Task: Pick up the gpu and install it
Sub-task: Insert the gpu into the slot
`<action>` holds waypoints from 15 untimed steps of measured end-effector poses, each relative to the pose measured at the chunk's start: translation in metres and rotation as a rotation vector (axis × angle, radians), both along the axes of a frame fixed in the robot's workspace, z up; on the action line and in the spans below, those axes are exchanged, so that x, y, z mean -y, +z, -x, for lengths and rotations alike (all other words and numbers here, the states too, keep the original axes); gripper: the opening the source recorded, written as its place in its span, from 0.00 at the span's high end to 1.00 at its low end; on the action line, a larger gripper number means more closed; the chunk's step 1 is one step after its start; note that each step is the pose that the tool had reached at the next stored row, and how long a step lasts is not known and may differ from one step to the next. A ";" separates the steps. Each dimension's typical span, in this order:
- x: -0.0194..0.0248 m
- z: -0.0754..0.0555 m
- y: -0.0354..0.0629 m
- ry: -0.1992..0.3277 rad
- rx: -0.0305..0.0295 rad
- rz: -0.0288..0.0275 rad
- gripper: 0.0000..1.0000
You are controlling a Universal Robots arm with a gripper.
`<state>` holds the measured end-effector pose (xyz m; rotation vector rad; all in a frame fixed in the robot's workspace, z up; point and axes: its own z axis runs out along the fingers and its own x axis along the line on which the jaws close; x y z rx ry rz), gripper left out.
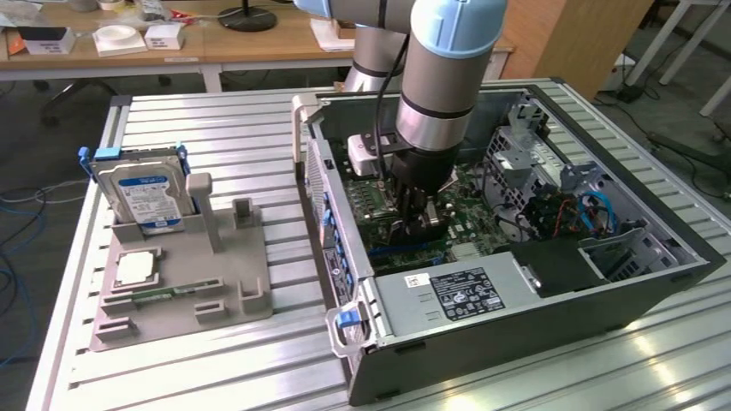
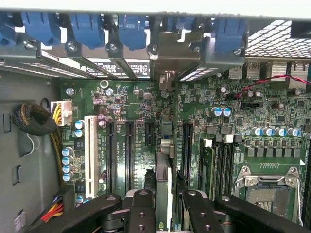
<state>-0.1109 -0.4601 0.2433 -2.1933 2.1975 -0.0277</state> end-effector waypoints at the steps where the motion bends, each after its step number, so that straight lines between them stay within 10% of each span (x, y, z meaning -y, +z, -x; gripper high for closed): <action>1: 0.0000 0.000 0.0000 0.000 0.0000 0.0000 0.74; 15: 0.0000 0.000 -0.0032 0.000 0.0001 -0.0003 0.74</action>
